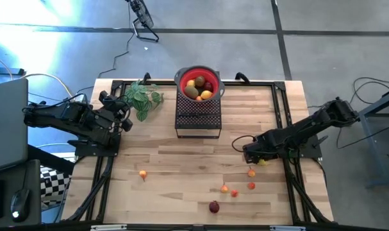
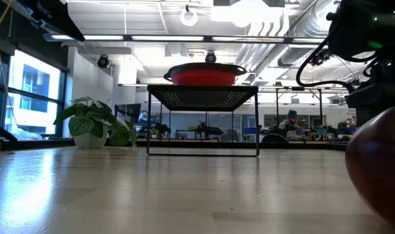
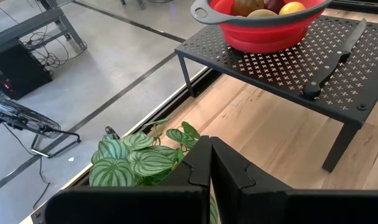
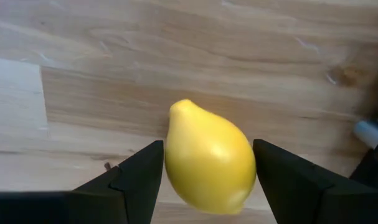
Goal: Pick & Place Fruit
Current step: Put the lemon into the red strainer bowl
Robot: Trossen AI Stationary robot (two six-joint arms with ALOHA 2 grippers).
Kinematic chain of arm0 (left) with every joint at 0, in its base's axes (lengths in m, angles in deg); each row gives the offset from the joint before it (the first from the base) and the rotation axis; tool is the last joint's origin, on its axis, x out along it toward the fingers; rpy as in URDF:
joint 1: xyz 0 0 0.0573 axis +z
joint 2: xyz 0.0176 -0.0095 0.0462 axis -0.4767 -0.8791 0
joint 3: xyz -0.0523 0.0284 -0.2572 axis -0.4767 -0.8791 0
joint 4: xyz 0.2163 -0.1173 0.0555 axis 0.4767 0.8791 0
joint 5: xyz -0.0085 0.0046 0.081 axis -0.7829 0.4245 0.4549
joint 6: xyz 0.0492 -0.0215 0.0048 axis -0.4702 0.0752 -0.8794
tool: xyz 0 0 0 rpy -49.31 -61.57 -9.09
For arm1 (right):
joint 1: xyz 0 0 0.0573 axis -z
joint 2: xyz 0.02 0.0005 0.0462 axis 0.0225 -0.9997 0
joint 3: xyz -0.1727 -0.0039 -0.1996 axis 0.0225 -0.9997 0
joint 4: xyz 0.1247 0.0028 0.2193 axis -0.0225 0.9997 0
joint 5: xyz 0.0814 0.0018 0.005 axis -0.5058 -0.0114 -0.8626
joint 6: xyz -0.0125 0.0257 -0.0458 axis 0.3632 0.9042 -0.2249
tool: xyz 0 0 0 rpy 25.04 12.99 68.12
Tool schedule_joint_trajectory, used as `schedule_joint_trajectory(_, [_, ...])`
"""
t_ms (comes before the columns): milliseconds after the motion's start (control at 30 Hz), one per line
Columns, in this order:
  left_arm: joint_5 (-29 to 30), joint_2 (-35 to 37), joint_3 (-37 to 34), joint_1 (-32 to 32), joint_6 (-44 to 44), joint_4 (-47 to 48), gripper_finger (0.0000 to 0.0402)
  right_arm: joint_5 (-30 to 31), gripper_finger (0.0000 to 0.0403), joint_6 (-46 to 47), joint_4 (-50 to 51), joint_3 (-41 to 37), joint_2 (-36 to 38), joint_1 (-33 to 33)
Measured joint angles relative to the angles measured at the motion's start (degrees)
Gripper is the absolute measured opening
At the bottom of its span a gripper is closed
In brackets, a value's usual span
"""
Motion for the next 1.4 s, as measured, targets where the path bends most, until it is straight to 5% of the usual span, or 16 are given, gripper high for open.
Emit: schedule_joint_trajectory(1400, [0.0,-0.02,-0.01,-0.01,-0.02,0.02,0.0,0.15,0.0202,-0.47,-1.18,0.02,-2.62,0.02])
